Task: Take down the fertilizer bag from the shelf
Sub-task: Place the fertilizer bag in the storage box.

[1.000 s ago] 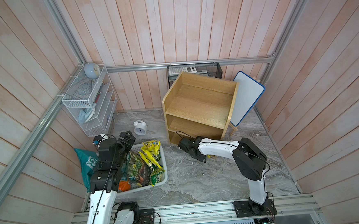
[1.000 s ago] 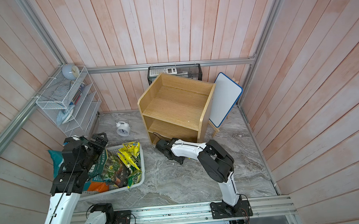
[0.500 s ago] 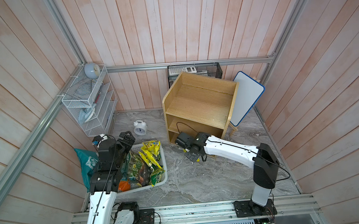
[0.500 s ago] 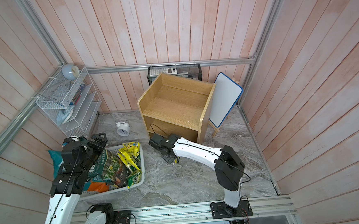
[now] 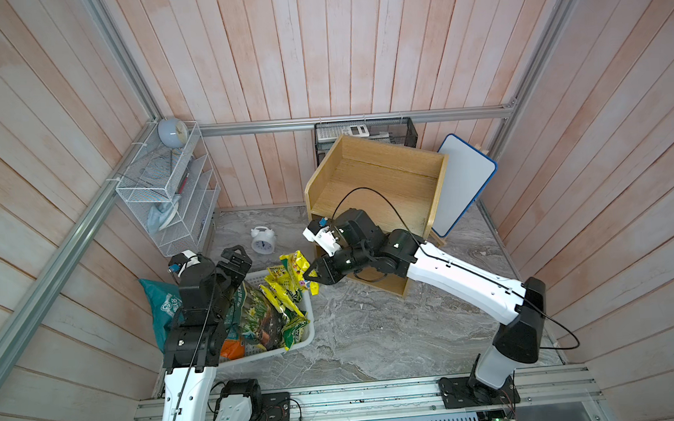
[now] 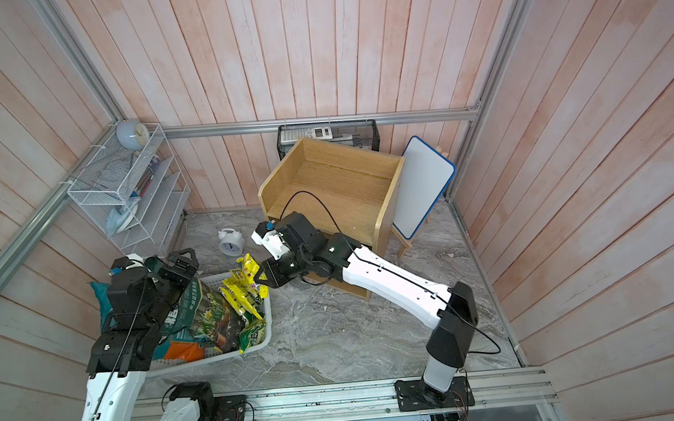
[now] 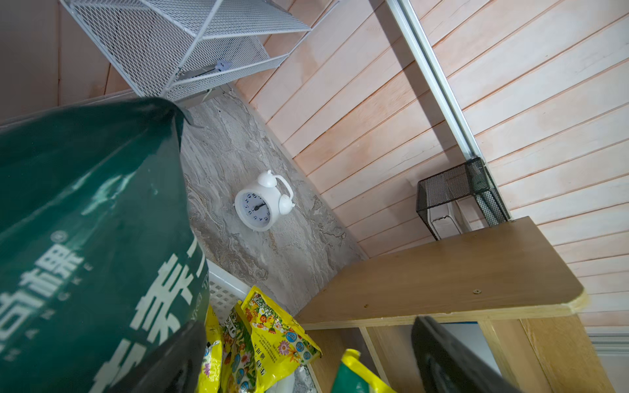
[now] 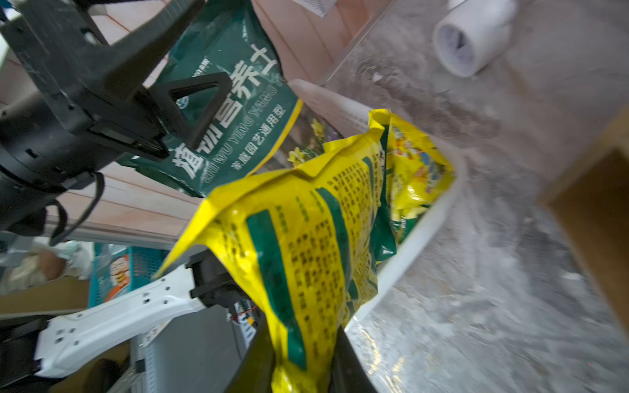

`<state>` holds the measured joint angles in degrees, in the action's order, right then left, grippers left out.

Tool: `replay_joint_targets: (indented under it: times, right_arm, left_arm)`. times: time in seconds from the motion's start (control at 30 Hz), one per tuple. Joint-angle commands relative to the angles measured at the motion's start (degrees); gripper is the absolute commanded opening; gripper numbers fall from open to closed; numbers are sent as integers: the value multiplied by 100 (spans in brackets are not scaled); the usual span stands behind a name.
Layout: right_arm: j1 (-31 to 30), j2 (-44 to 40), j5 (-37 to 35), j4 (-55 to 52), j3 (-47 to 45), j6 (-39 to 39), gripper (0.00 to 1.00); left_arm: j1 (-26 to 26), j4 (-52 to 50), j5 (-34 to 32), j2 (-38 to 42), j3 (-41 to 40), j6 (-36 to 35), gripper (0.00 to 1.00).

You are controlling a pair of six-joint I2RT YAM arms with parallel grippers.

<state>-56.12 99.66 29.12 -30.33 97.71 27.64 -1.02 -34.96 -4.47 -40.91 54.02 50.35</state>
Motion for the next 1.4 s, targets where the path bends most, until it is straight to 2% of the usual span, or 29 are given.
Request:
replay_joint_targets:
  times: [0.0,0.17,0.37,0.57,0.87,1.03,1.13,1.2,1.37]
  right_arm:
    - [-36,291,1289,1236,114,904,0]
    - [-172,546,1213,816,435,799,0]
    - [-323,1108,805,-690,1162,258,0]
    - [-510,2244,317,-1788,2021,-37,0]
    - [-639,4270,-851,-3197,3356,-436,0]
    - [-733,4758,-1179,-3857,4187,-703,1]
    - [-704,4629,-1246,-4164,4526,-988,17]
    - [-686,4314,-1245,-4262,4625,-1310,33]
    - [-706,2633,-1859,-3378,3509,-1881,58]
  left_arm:
    - [31,-141,-132,64,153,-226,100]
    - [31,-157,-194,70,134,-280,100]
    - [31,-112,-220,31,126,-297,100]
    - [31,-89,-307,7,186,-339,100]
    - [31,-291,-638,138,369,-570,100]
    - [31,-307,-691,180,336,-601,100]
    - [31,-262,-635,175,311,-667,100]
    - [31,-113,-425,140,311,-834,100]
    - [31,420,712,-91,391,-1564,100]
